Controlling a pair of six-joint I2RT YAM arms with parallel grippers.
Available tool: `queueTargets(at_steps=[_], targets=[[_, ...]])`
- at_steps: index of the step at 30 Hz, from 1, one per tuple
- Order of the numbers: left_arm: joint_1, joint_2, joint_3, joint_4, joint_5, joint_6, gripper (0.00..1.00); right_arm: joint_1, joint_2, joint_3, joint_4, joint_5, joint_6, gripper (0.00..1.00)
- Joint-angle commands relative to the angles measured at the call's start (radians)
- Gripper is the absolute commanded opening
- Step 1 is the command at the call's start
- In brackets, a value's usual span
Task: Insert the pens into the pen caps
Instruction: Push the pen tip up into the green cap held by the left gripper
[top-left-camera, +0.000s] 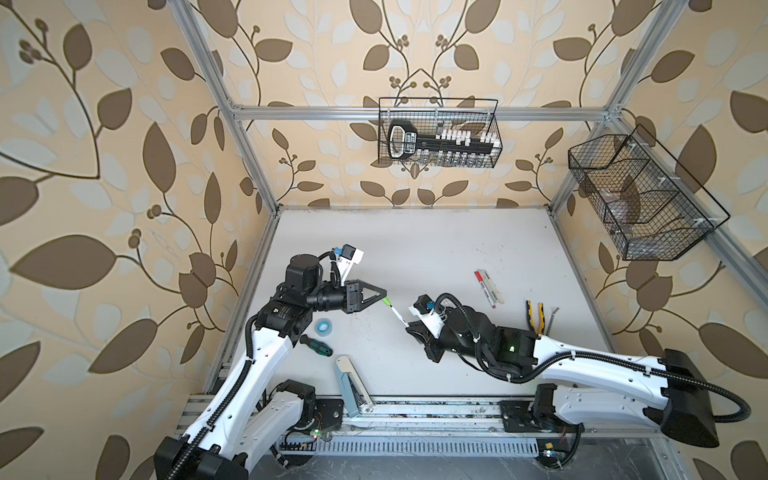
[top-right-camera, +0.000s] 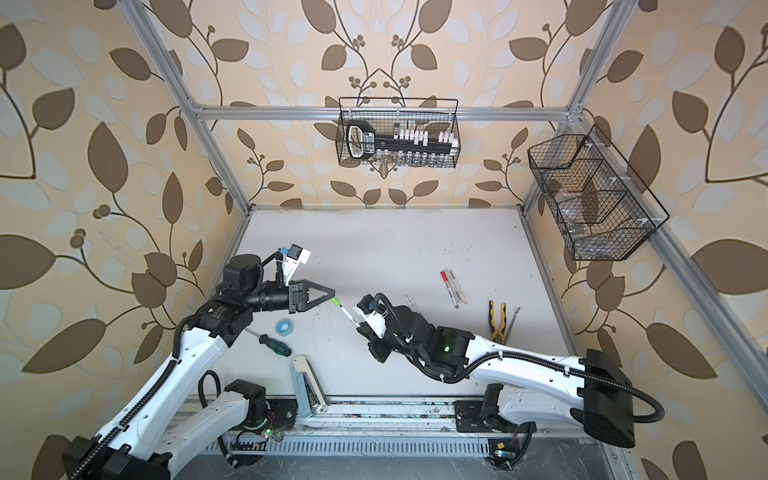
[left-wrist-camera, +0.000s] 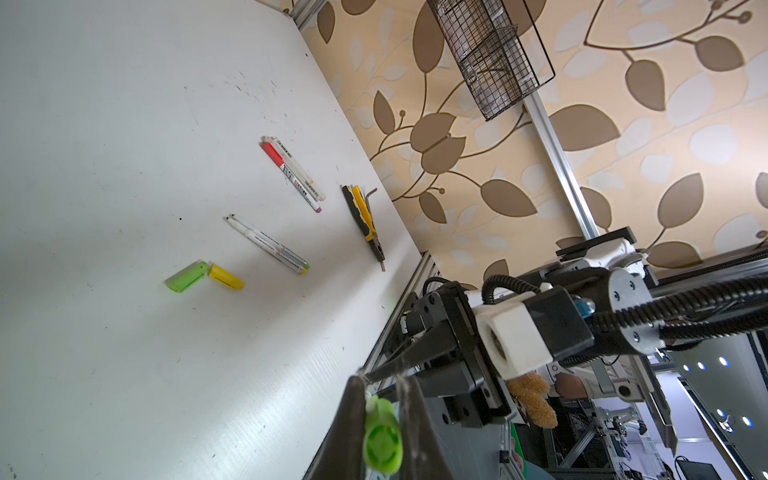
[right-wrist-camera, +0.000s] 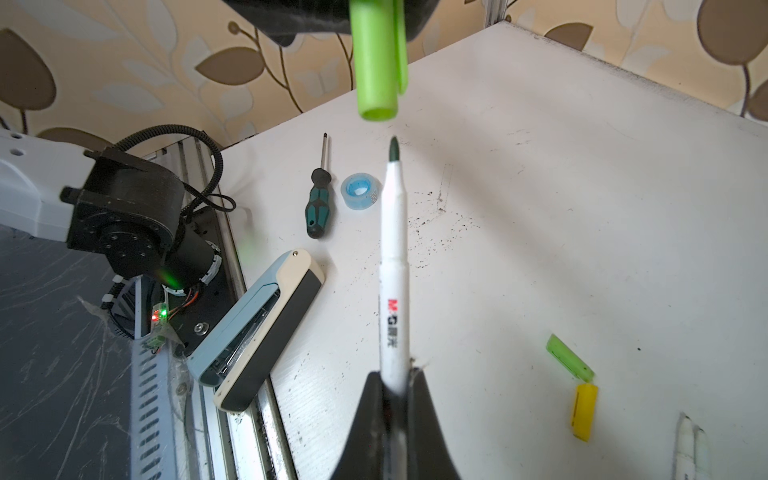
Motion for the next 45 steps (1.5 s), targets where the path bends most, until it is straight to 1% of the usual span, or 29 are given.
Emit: queueTargets(at_steps=[1,10,15,25,37,45], targets=[[0.008,0.000,0.014,0.001,-0.013,0.035,0.00,0.007,-0.020,0.009,0.014,0.011,-0.025,0.04],[0.008,0.009,0.015,-0.002,-0.018,0.038,0.00,0.009,-0.023,0.013,0.016,0.007,-0.028,0.04],[0.006,0.015,0.011,0.013,0.005,0.026,0.00,0.009,-0.017,0.020,0.021,0.005,-0.038,0.04],[-0.028,0.049,0.017,0.000,0.035,0.041,0.00,0.004,-0.009,0.041,0.021,0.016,-0.062,0.04],[-0.059,0.083,0.044,-0.093,-0.011,0.108,0.00,-0.015,-0.001,0.079,0.019,0.021,-0.083,0.04],[-0.061,0.057,0.059,-0.112,-0.031,0.121,0.00,-0.019,0.027,0.097,0.006,0.026,-0.086,0.04]])
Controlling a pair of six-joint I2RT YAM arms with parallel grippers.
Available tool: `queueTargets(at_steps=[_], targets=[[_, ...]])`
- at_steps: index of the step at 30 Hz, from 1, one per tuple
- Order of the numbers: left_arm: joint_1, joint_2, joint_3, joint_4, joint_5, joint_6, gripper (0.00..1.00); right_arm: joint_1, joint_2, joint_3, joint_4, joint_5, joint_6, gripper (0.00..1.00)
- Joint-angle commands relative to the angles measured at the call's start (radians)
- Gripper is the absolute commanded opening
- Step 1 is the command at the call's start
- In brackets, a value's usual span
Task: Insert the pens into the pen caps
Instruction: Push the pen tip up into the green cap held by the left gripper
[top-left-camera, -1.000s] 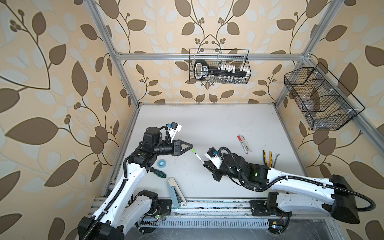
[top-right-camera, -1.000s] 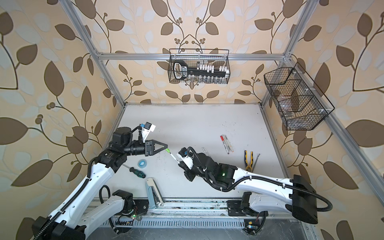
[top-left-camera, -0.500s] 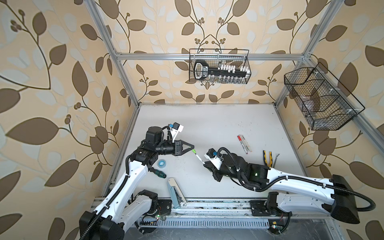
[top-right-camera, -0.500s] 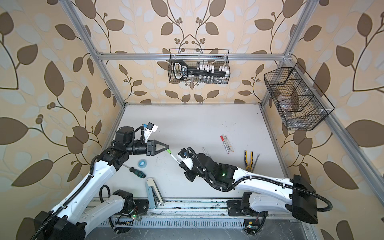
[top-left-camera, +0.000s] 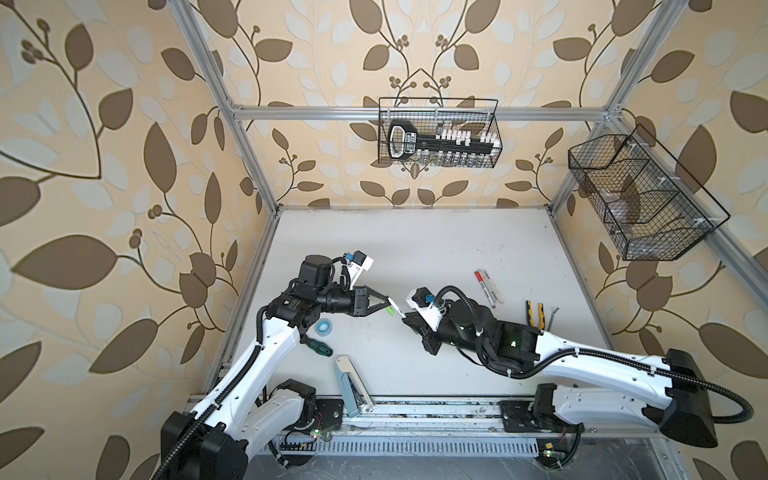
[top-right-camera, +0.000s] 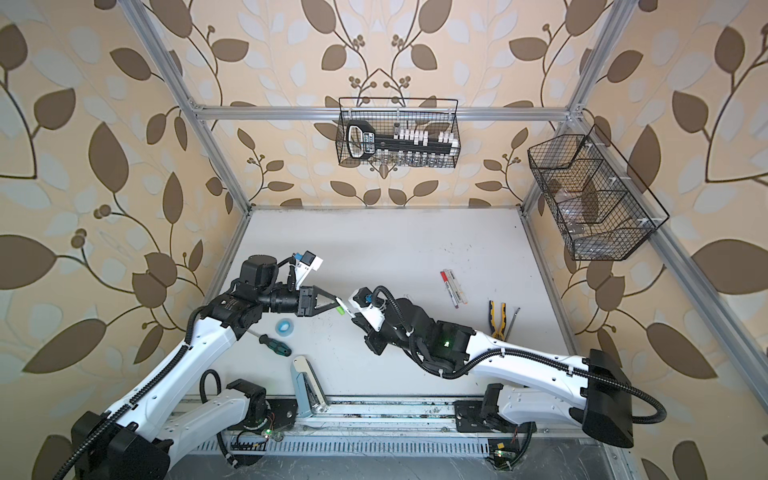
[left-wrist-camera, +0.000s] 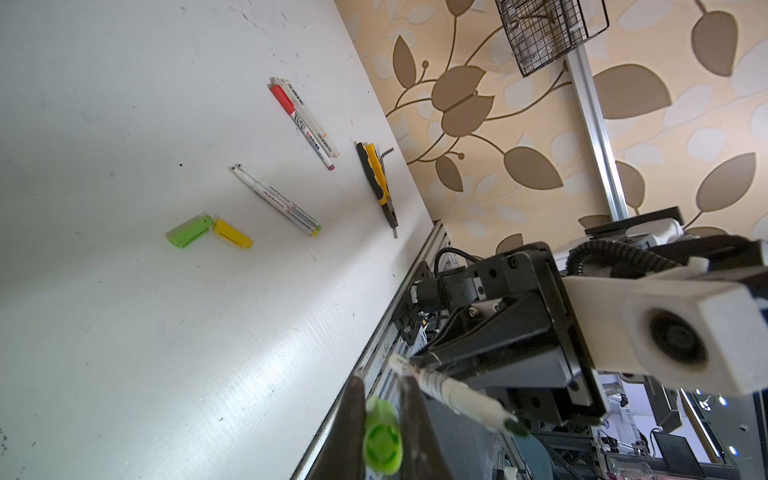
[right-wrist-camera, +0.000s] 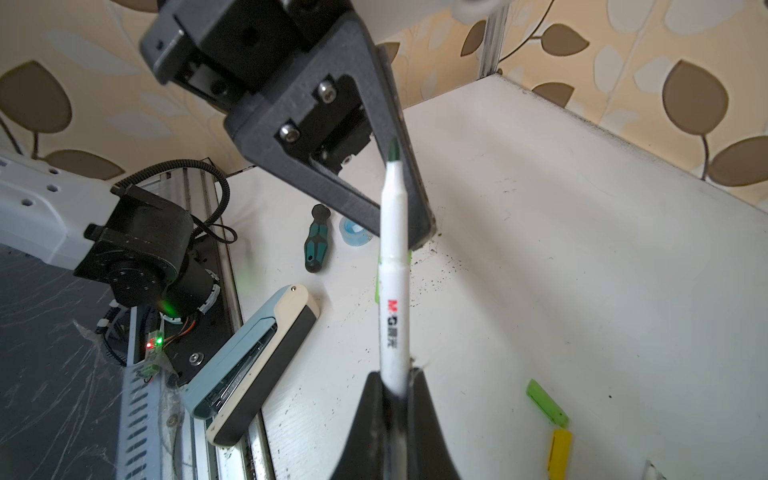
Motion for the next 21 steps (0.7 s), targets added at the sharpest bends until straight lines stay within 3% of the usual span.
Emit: queueTargets(at_steps=[1,21], targets=[[-0.006,-0.037,0.052,-0.009,-0.009,0.039,0.00,-0.006,0.013,0.014,-0.004,0.017,-0.014,0.04],[0.018,-0.050,0.046,0.021,-0.002,0.008,0.00,0.039,-0.062,-0.108,-0.065,-0.019,0.040,0.04]])
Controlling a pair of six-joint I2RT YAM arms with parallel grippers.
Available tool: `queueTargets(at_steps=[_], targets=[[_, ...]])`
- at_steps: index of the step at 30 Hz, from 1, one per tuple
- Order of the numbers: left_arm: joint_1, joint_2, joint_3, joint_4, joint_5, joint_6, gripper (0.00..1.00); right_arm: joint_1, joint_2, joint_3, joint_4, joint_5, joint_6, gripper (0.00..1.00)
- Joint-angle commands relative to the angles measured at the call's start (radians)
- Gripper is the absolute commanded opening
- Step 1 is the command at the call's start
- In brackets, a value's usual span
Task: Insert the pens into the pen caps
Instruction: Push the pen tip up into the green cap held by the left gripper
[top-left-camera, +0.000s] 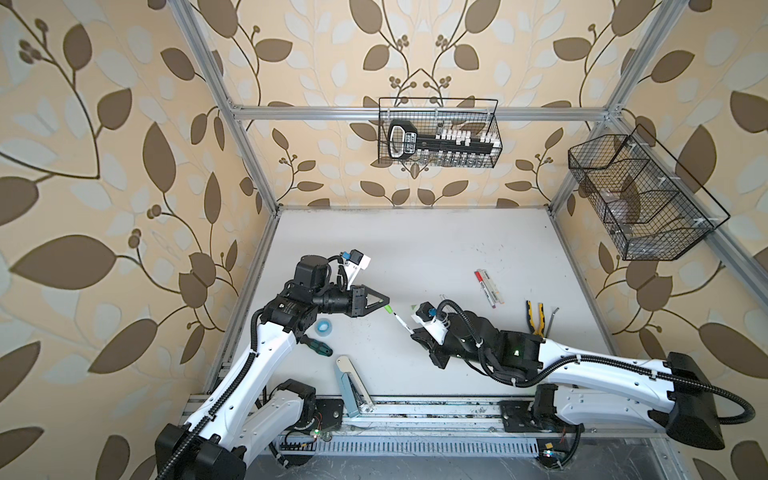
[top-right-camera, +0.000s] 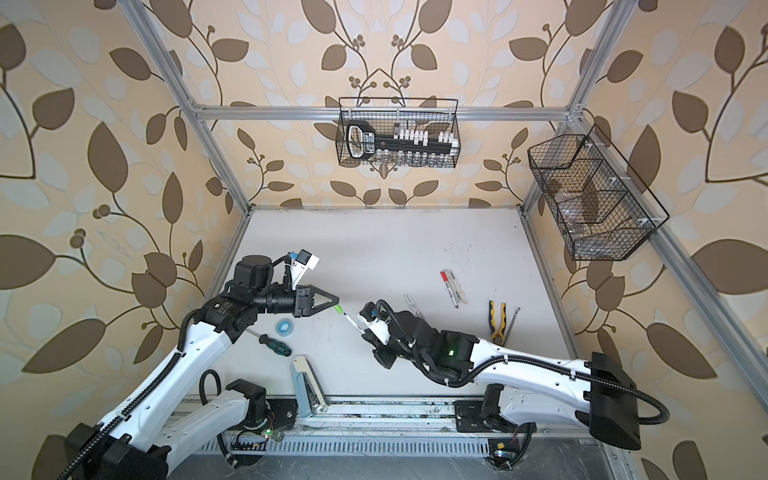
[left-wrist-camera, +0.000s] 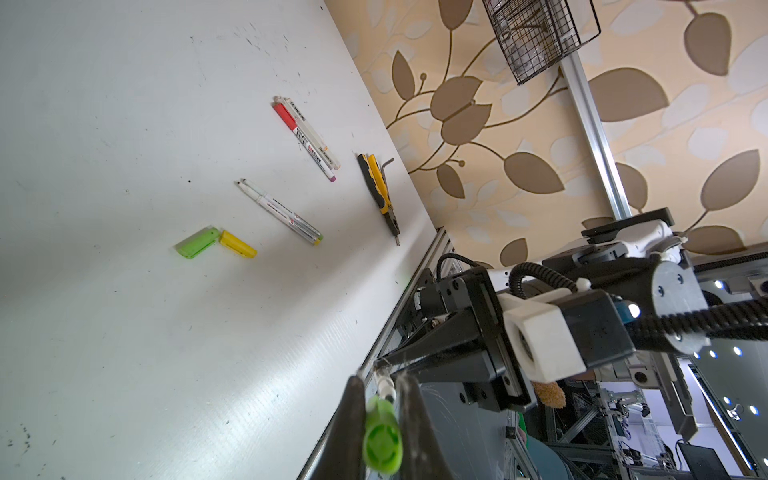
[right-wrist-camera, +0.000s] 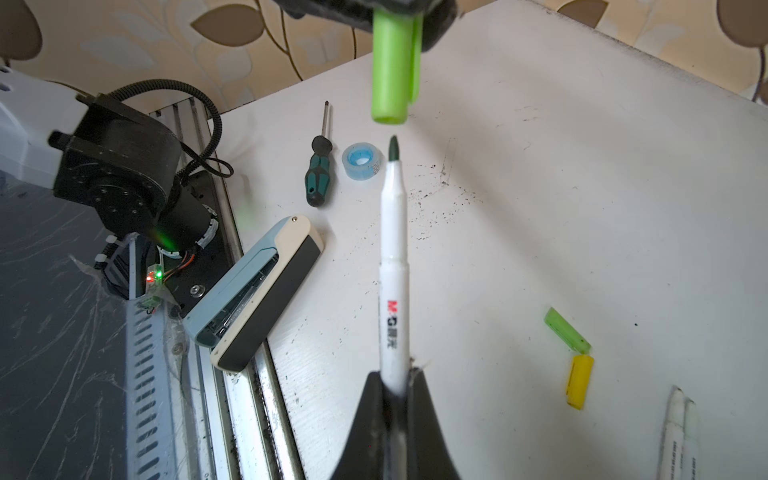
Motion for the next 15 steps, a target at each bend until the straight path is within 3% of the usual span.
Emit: queueTargets(at_steps=[1,15], targets=[[0.009,-0.007,0.033,0.030,0.022,0.005,0.00,0.010,-0.003,0.005,0.004,-0.013,-0.003,0.04],[0.009,0.007,0.030,0.041,0.055,0.005,0.00,0.009,0.033,0.050,0.009,0.011,-0.028,0.04]])
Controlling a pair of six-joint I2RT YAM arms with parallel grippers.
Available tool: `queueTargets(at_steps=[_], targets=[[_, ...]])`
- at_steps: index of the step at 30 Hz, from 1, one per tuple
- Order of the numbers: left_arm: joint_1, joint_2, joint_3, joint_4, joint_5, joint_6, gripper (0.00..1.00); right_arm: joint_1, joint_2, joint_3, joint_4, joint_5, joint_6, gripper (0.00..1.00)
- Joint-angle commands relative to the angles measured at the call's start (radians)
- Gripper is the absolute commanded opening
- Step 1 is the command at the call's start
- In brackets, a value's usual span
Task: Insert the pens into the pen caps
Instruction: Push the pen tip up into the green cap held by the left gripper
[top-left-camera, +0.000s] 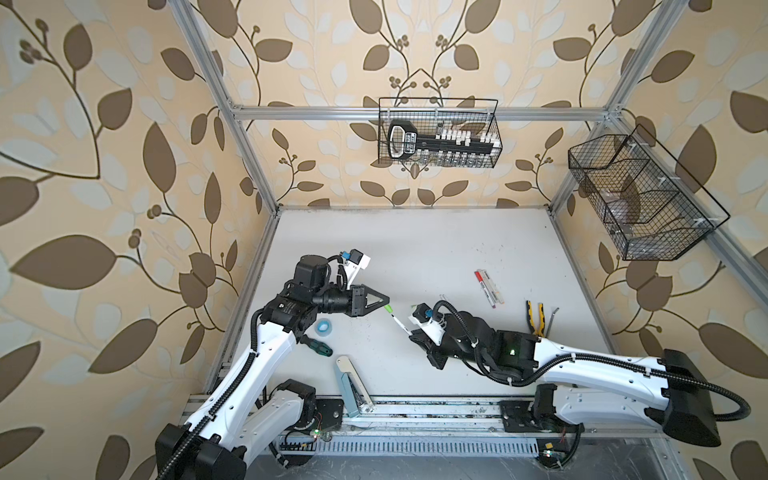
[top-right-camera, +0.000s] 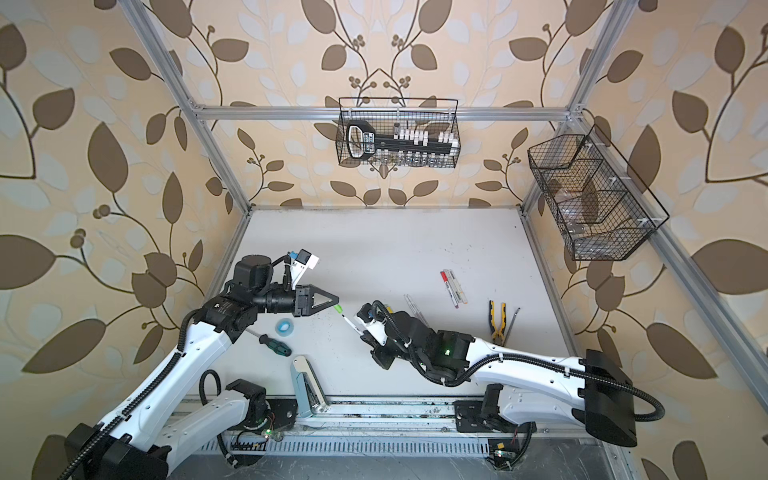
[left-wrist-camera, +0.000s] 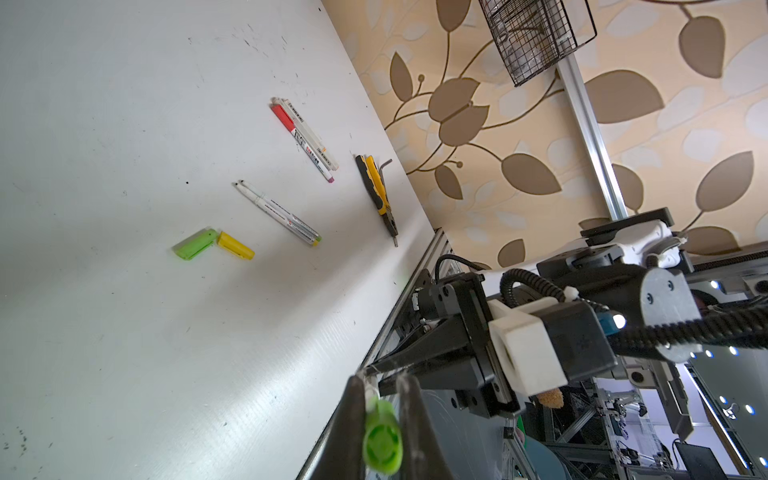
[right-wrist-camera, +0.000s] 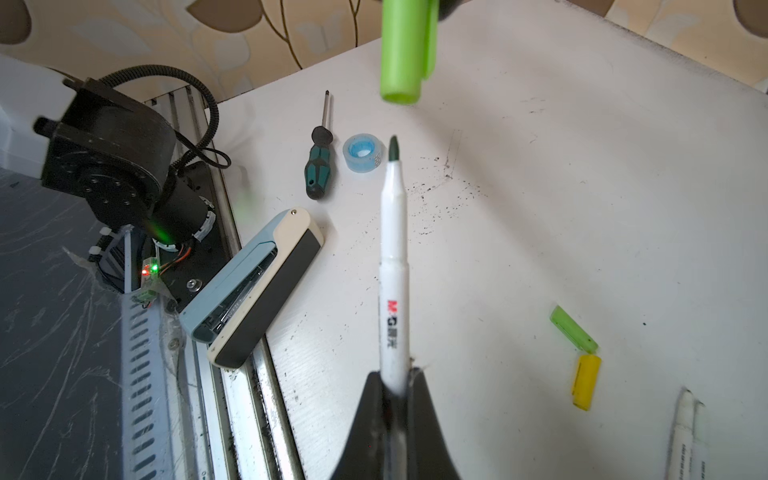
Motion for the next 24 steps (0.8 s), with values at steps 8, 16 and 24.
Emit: queueTargets(at_steps=[8,16,24], targets=[[0.009,0.006,0.028,0.032,0.045,0.014,0.00,-0.002,0.005,0.049,0.006,0.003,-0.028,0.04],[0.007,0.010,0.026,0.037,0.063,0.013,0.00,-0.011,0.010,0.056,0.008,0.009,-0.035,0.04],[-0.010,0.027,0.032,0.009,0.047,0.035,0.00,-0.025,0.006,0.074,0.015,0.009,-0.048,0.04]])
